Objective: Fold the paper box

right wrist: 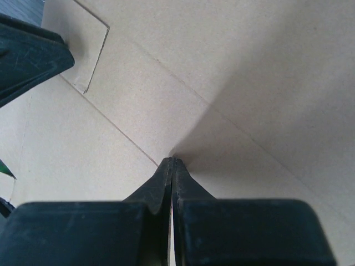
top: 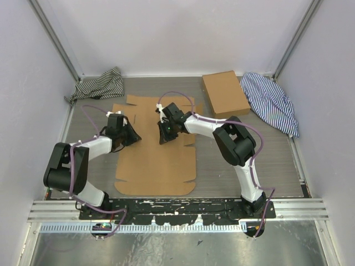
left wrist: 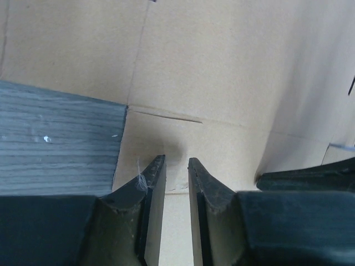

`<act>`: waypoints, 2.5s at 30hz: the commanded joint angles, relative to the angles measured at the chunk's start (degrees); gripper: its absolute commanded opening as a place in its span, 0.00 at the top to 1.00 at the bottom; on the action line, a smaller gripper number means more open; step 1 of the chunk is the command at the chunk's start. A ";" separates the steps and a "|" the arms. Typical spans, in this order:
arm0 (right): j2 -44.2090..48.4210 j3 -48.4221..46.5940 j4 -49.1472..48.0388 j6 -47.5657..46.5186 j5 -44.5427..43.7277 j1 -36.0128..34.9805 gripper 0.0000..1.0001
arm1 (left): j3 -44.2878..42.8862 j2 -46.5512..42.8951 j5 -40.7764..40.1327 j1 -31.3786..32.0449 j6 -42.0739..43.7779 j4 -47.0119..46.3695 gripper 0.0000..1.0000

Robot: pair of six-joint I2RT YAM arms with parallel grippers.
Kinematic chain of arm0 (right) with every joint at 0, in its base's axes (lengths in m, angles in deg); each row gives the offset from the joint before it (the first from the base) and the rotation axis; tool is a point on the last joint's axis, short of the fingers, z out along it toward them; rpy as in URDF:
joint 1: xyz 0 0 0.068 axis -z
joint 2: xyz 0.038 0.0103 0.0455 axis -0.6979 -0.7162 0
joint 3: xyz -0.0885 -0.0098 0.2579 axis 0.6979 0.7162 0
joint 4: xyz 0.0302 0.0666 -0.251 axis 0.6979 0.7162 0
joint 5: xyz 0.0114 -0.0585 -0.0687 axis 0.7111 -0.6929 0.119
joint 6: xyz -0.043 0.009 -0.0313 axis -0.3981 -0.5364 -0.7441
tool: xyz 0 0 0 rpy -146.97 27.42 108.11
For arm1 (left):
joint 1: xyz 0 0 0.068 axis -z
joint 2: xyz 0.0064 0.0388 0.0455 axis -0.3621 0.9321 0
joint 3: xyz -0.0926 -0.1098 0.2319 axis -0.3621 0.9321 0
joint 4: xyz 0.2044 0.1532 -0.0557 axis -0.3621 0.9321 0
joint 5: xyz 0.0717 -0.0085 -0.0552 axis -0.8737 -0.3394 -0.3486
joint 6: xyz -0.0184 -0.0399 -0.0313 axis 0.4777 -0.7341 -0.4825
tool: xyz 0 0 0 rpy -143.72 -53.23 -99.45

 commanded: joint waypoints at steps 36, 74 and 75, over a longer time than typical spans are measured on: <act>18.11 12.87 6.71 5.85 -10.86 8.01 0.45 | 3.44 -8.38 -6.01 1.44 -4.13 16.74 0.74; 13.03 -1.71 12.46 4.41 -12.04 2.75 0.48 | -3.98 -10.91 -4.85 1.65 -2.74 25.46 0.73; 13.46 -2.65 13.10 4.23 -12.74 2.77 0.48 | -4.55 -12.26 -5.41 1.64 -2.68 26.26 0.73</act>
